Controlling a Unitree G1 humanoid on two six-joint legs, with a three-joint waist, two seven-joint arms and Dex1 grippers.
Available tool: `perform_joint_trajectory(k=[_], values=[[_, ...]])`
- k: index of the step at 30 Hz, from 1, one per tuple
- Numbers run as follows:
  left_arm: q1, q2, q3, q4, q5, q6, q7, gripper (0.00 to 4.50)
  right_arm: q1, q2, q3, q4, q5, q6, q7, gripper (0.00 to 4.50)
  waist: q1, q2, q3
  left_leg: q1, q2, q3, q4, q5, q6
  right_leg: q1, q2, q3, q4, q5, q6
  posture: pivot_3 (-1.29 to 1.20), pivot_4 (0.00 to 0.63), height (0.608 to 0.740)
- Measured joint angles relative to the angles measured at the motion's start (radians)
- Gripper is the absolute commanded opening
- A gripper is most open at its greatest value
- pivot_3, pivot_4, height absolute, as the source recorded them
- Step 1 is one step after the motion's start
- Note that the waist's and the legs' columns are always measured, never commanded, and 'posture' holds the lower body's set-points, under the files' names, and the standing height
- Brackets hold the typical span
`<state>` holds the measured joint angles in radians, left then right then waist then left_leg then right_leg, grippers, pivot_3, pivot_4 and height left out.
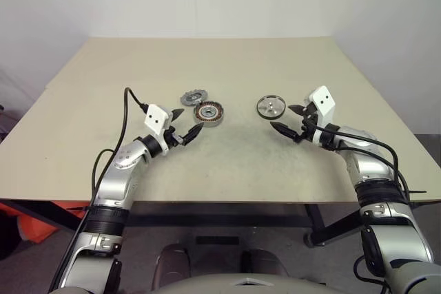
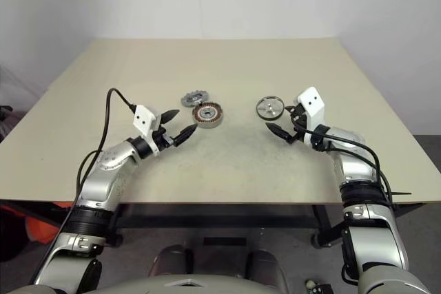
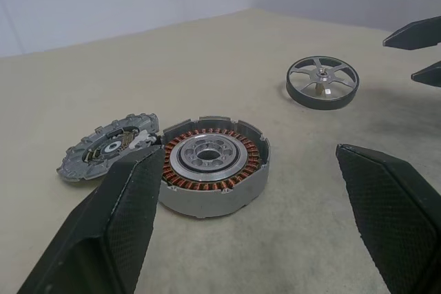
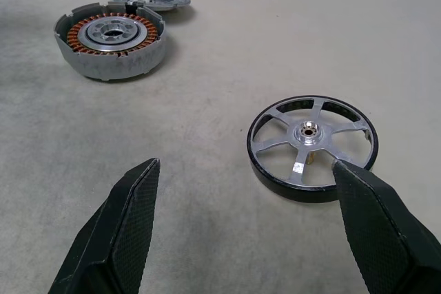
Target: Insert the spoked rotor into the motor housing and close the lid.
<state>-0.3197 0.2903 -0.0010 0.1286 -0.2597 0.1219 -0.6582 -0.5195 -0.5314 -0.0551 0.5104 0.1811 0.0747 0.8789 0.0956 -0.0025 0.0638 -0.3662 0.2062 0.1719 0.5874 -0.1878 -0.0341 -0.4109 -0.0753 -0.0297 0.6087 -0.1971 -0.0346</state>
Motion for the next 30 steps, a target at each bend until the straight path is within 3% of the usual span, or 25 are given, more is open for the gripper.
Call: perform_joint_trajectory(k=[30], values=[[-0.036, 0.019, -0.029, 0.018, 0.036, -0.001, -0.027, 4.18, -0.007, 0.007, 0.027, 0.000, -0.010, -0.004, 0.010, 4.50, 0.000, 0.000, 0.000, 0.000, 0.000, 0.000, 0.000, 0.000, 0.000, 0.000, 0.000, 0.000, 0.000, 0.000, 0.000, 0.00, 0.000, 0.740]])
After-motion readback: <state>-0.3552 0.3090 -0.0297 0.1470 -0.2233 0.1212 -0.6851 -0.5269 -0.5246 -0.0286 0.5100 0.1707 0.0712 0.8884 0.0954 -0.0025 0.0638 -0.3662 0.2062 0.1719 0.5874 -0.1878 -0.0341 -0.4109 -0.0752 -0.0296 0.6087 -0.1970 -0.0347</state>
